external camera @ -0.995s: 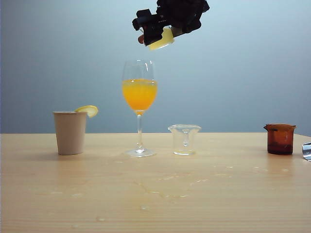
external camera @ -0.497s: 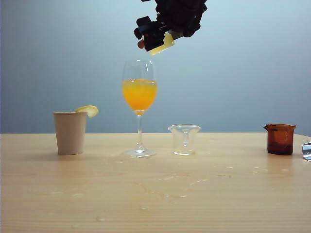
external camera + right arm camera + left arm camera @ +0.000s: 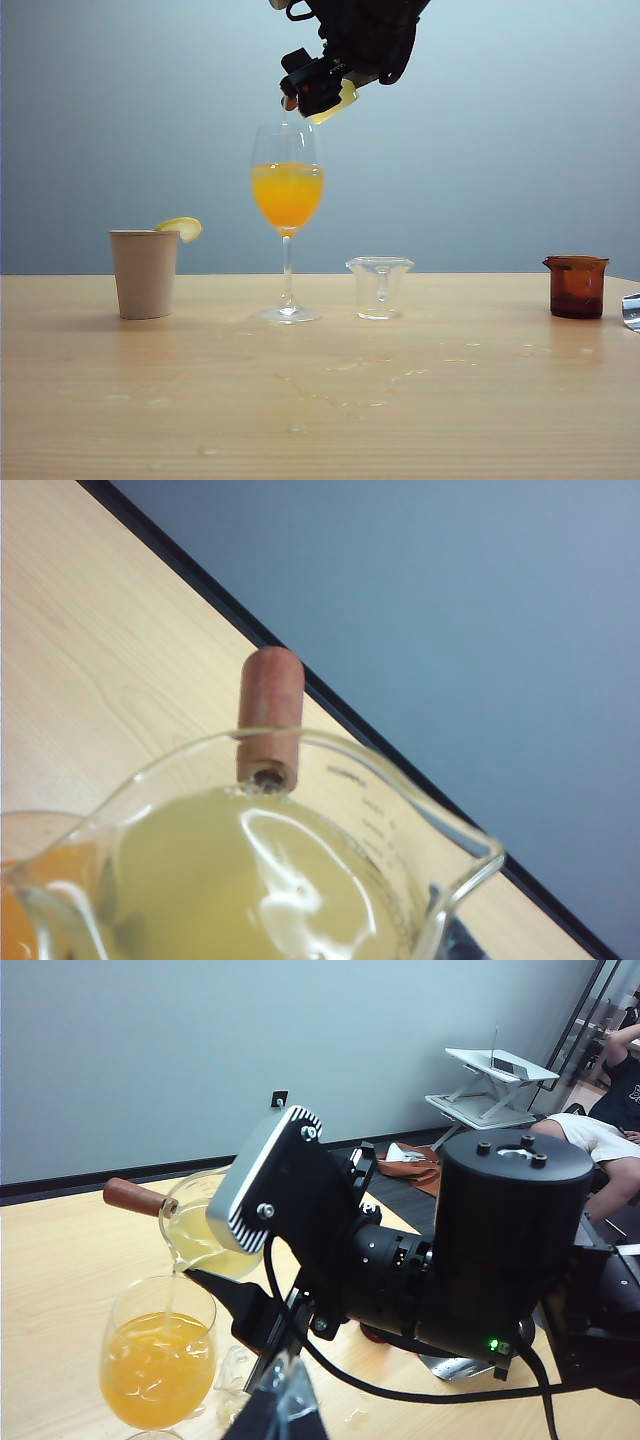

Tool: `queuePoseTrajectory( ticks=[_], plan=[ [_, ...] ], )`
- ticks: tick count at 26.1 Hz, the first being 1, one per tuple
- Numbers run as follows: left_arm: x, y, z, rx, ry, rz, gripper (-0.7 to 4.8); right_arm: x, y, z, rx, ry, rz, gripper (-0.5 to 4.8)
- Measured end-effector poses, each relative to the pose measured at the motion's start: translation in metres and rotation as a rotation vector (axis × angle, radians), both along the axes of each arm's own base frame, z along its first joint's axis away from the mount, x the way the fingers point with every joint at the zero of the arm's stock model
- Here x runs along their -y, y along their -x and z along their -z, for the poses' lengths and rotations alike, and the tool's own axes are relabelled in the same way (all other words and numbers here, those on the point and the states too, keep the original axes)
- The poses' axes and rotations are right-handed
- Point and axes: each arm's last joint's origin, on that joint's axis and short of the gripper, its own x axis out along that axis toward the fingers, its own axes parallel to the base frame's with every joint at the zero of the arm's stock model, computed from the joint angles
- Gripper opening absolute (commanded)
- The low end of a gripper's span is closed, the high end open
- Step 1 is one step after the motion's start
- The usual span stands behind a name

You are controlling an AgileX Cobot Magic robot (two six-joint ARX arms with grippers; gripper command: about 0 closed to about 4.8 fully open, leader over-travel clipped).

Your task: Pick up the third measuring cup from the left, pour the pineapple juice inside into the goblet, and finally put the measuring cup back in its original place.

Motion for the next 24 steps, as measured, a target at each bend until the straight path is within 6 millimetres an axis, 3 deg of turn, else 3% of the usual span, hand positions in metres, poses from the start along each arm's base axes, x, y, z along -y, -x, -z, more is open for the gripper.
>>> queuePoseTrajectory(
  ticks=[24],
  plan=[
    [0.0000, 0.0000, 0.0000, 0.000, 0.000, 0.000, -0.05, -0.0031, 0.0006, -0.0013, 0.081, 0.136, -0.032, 2.69]
  ],
)
